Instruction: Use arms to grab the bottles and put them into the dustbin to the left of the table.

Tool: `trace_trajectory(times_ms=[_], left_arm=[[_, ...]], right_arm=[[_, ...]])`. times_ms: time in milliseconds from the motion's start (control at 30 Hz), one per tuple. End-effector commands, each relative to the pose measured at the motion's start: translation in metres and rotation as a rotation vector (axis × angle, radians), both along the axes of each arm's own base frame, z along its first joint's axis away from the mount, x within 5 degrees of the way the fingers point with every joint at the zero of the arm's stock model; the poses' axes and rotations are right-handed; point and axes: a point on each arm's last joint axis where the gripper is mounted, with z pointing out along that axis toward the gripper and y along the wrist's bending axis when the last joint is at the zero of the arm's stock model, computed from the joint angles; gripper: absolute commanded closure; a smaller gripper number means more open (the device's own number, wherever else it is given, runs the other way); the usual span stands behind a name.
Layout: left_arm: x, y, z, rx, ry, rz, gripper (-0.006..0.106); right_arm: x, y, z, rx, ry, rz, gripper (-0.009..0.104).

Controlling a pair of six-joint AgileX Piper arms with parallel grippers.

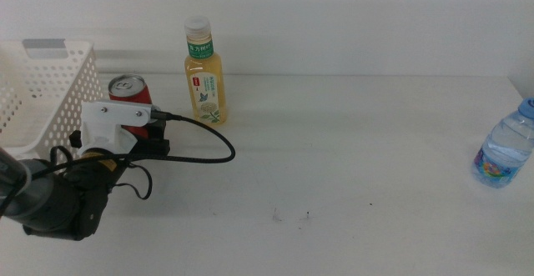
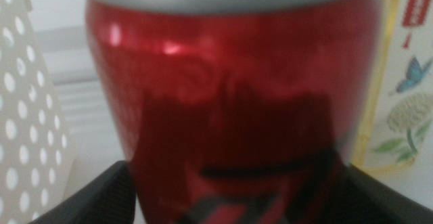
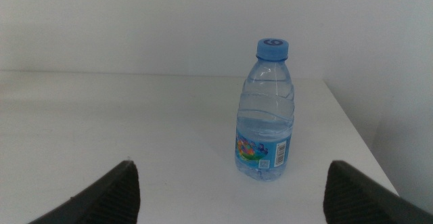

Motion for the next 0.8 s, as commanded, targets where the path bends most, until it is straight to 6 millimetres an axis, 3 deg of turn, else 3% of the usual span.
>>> trace_trajectory(times_ms=[0,400,600,667,733,767], left_arm=[[0.0059,0.0016,0.0023,-0.017,-0.038,0.021,0.007],[0.0142,0.0009,-0.0036,-0.020,-0.058,0.024,0.010],[0.0144,0.0009,-0.0026,-0.021,-0.069,0.024,0.036],[0.0144,0.0009,-0.0026,-0.021,-0.069,0.024,0.048],[0.0117,-0.0003,0.0021,-0.019,-0.097,0.006,0.071],[0.0089,0.0000,0.0058,-0.020,-0.110,0.006,0.073]], right_arm=[[-0.0001,-0.0005,0.0002,-0.012,-0.011,-0.007,0.004],[-0.0001,-0.0005,0.0002,-0.012,-0.011,-0.007,0.004],[-0.0001,-0.0005,0.0002,-0.012,-0.011,-0.007,0.004],[-0.0001,-0.0005,0.0002,-0.012,-0.011,-0.007,0.004],[-0.0001,-0.0005,0.0002,-0.012,-0.011,-0.007,0.004],[-0.0001,-0.0005,0.0002,-0.012,-0.011,-0.007,0.004]])
